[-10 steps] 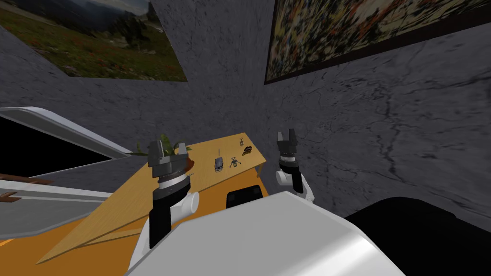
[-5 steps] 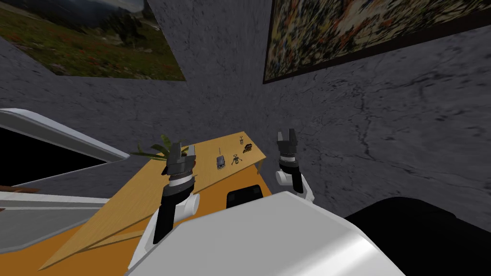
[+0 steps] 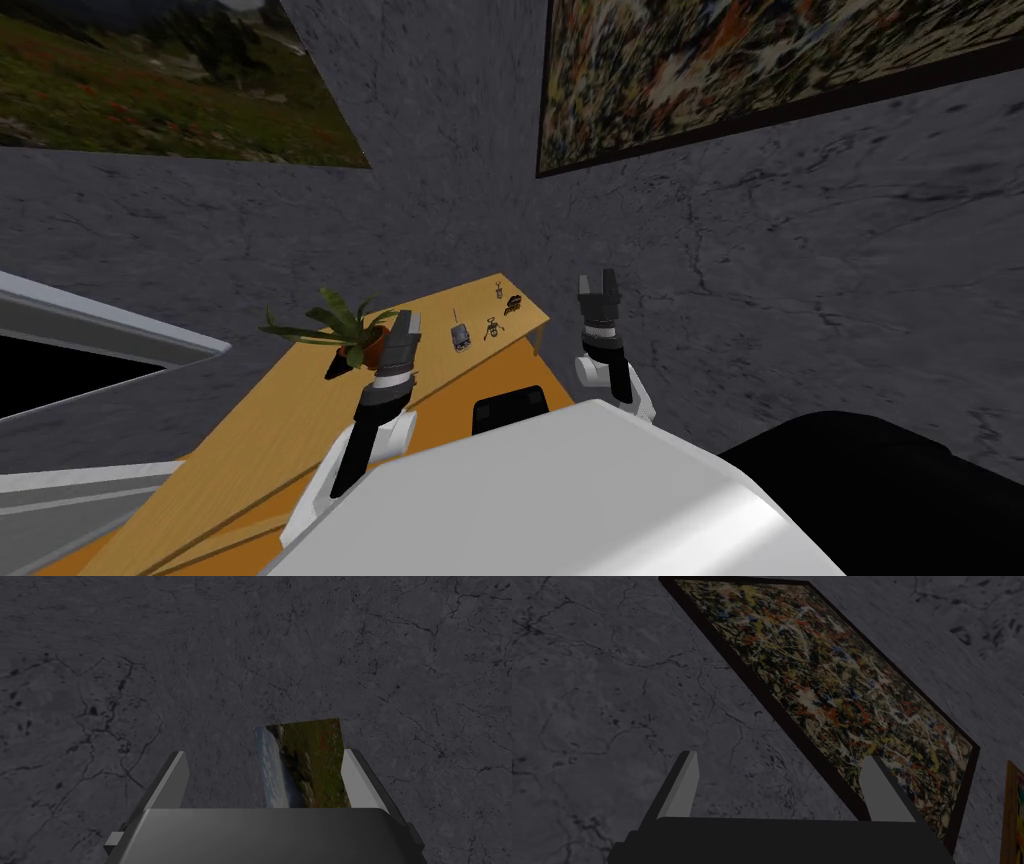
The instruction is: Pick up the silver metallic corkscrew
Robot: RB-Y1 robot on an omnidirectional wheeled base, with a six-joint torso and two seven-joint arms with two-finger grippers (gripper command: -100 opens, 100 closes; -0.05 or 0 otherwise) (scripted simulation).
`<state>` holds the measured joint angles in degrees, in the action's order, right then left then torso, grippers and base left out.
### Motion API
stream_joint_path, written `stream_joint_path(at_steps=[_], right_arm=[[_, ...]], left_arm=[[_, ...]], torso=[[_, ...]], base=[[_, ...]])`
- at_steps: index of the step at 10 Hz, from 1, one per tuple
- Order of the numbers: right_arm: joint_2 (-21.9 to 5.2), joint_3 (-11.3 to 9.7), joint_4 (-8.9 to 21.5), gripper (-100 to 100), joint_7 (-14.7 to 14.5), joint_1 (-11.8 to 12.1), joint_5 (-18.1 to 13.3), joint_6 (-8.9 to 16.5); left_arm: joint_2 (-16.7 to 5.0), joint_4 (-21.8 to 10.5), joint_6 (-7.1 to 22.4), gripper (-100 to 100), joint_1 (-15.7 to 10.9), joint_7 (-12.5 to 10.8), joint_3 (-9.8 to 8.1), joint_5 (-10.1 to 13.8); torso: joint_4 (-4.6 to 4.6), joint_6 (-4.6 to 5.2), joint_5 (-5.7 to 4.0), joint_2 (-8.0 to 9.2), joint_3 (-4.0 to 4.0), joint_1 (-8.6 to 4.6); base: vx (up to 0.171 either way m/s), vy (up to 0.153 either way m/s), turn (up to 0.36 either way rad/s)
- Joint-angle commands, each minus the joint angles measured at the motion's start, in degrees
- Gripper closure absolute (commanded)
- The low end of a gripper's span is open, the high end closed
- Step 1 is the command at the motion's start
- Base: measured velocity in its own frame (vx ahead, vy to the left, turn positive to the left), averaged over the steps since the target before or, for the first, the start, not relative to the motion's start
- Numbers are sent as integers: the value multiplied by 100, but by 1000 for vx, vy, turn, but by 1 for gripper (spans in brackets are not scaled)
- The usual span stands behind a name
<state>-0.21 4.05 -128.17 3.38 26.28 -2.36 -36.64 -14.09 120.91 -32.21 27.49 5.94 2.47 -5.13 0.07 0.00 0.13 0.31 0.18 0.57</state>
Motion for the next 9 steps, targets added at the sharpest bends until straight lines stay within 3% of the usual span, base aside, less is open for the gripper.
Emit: stream_joint_path(at_steps=[1, 2, 3, 4, 5, 6, 7, 8, 9], right_arm=[[0, 0, 0, 0, 0, 0, 0, 0], [0, 0, 0, 0, 0, 1, 0, 0], [1, -1, 0, 0, 0, 1, 0, 0], [1, 0, 0, 0, 0, 2, 0, 0], [1, -1, 0, 0, 0, 1, 0, 0], [1, 0, 0, 0, 0, 2, 0, 0], [1, -1, 0, 0, 0, 1, 0, 0], [1, 0, 0, 0, 0, 2, 0, 0], [1, 0, 0, 0, 0, 1, 0, 0]], left_arm=[[-80, -213, -63, -100, 14, 174, 43, -5], [-224, -409, -151, -100, -17, 368, 76, 5], [-224, -492, -151, -100, -17, 368, 76, 5], [-364, -650, -246, -100, -53, 569, 111, 16], [-364, -789, -246, -100, -53, 569, 111, 16], [-497, -962, -348, -100, -94, 778, 148, 26], [-497, -1102, -348, -100, -94, 778, 148, 26], [-625, -1286, -458, -100, -138, 992, 189, 34], [-625, -1429, -458, -100, -138, 992, 189, 34]], torso=[[0, 0, 0, 0, 0, 0], [-2, -3, -3, -10, -5, -17], [-4, 1, -6, -20, -11, -27], [-6, -2, -7, -28, -16, -31], [-6, 1, -7, -29, -17, -32], [-6, -4, -7, -30, -17, -33], [-6, 1, -7, -30, -17, -34], [-7, -3, -7, -32, -18, -34], [-7, 0, -7, -32, -18, -30]], base=[[-65, 77, -71], [-41, 53, -190], [-25, 47, -107], [-30, 46, -227], [-29, 45, -108], [-32, 41, -222], [-28, 42, -121], [-29, 51, -188], [-27, 48, -151]])
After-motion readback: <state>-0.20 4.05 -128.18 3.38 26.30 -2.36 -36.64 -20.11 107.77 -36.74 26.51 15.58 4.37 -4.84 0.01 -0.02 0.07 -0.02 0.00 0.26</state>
